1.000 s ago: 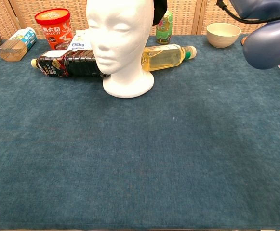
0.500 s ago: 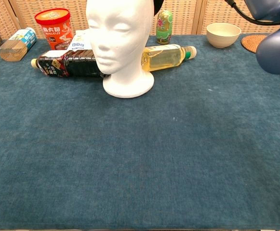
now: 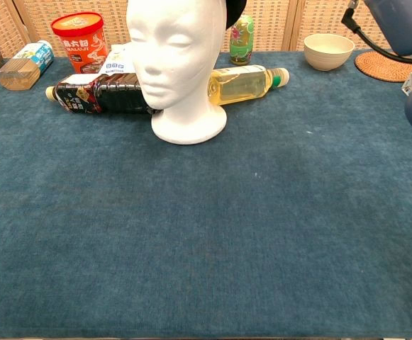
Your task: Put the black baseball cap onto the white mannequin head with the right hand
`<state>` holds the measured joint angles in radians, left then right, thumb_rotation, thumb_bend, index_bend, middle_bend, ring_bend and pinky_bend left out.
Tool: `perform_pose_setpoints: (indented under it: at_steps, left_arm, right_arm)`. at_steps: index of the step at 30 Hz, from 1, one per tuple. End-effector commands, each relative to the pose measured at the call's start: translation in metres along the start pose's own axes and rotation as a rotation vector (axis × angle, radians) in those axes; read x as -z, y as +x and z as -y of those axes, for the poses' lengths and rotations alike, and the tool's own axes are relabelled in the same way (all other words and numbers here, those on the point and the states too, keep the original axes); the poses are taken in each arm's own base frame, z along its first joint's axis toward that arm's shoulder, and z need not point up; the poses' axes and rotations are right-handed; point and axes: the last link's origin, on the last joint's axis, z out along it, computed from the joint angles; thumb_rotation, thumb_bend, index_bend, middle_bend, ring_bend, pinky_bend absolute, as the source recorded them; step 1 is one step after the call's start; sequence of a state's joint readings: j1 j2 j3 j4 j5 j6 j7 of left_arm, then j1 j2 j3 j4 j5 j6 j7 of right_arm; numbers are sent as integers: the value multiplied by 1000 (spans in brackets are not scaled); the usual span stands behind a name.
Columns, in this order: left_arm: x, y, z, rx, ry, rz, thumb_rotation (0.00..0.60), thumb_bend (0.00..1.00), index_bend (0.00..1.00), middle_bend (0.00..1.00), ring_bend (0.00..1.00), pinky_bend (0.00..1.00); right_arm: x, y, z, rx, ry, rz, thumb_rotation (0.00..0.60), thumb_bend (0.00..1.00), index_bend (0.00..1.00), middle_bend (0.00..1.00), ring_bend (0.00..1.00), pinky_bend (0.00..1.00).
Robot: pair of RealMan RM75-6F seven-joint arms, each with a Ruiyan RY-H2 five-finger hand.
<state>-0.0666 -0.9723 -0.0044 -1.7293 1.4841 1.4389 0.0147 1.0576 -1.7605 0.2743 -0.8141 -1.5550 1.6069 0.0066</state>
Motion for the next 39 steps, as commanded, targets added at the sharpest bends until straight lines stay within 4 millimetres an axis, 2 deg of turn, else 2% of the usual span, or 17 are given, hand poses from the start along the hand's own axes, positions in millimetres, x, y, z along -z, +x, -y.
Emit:
perform_pose_setpoints:
  at_steps: [1, 7, 24, 34, 39]
  left_arm:
    - [0, 0, 0, 0, -1, 2, 600, 339, 455, 313, 259, 335]
    - [-1, -2, -2, 3, -6, 7, 600, 339, 455, 314, 259, 335]
    - [-1, -6, -1, 5, -1, 16, 600, 340, 455, 313, 259, 335]
    - [0, -7, 1, 6, 9, 25, 600, 339, 455, 313, 259, 335]
    - [0, -8, 3, 9, 14, 26, 600, 339, 455, 313, 259, 335]
  right_arm:
    - [9, 2, 4, -3, 16, 7, 600, 715, 768, 635, 683, 736]
    - [22, 5, 15, -20, 45, 27, 600, 713, 768, 635, 683, 738]
    - [35, 21, 35, -59, 73, 32, 600, 714, 768, 637, 683, 735]
    - [36, 17, 47, -56, 117, 77, 600, 708, 768, 637, 679, 731]
    - [36, 13, 47, -52, 119, 97, 600, 706, 768, 636, 677, 730]
